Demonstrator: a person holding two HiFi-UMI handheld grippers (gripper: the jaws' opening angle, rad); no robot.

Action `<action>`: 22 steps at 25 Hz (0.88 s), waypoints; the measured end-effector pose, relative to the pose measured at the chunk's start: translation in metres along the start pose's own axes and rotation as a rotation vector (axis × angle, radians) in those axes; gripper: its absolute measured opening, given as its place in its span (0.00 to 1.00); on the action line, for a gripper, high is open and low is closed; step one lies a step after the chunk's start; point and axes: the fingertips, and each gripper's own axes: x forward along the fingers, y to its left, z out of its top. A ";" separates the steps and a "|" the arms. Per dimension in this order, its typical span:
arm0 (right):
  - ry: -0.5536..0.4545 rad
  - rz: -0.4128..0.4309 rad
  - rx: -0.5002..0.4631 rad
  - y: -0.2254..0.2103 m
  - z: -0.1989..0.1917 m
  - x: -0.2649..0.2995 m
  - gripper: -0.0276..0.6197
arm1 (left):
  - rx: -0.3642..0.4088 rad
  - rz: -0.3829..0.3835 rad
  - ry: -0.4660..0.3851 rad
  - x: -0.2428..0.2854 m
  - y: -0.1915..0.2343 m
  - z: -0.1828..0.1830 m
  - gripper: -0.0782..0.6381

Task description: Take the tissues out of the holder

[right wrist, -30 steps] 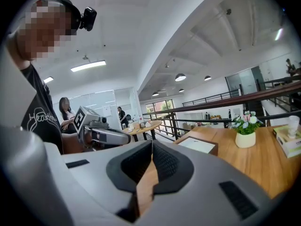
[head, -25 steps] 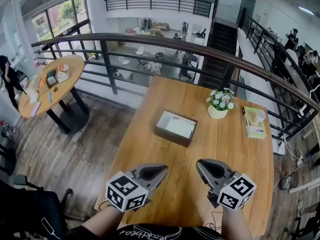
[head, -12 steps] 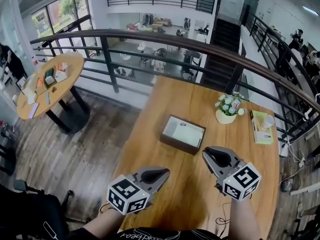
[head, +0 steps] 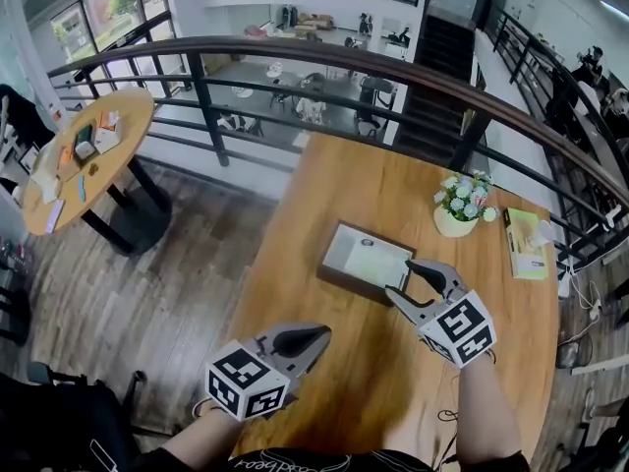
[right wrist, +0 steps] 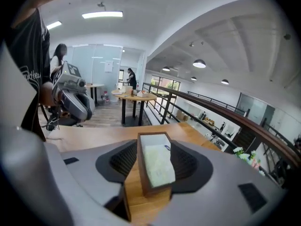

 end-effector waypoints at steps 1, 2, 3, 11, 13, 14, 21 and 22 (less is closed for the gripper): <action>0.030 -0.001 -0.018 -0.005 -0.007 0.008 0.36 | -0.006 0.000 0.004 0.002 0.004 -0.002 0.13; 0.062 0.004 -0.032 -0.009 -0.014 0.017 0.36 | -0.010 0.000 0.008 0.005 0.008 -0.004 0.13; 0.095 0.014 -0.043 -0.013 -0.023 0.026 0.37 | -0.013 0.000 0.012 0.008 0.012 -0.006 0.13; 0.289 0.119 -0.167 -0.030 -0.061 0.085 0.44 | -0.044 -0.004 0.019 0.025 0.040 -0.015 0.13; 0.322 0.148 -0.173 -0.032 -0.065 0.094 0.47 | -0.054 -0.012 0.025 0.031 0.042 -0.019 0.13; 0.344 0.166 -0.170 -0.032 -0.069 0.097 0.48 | -0.060 -0.014 0.026 0.033 0.043 -0.021 0.13; 0.423 0.221 -0.186 -0.032 -0.089 0.120 0.48 | -0.094 0.002 0.017 0.036 0.058 -0.029 0.13; 0.436 0.229 -0.176 -0.031 -0.092 0.121 0.48 | -0.100 0.007 0.015 0.035 0.061 -0.030 0.13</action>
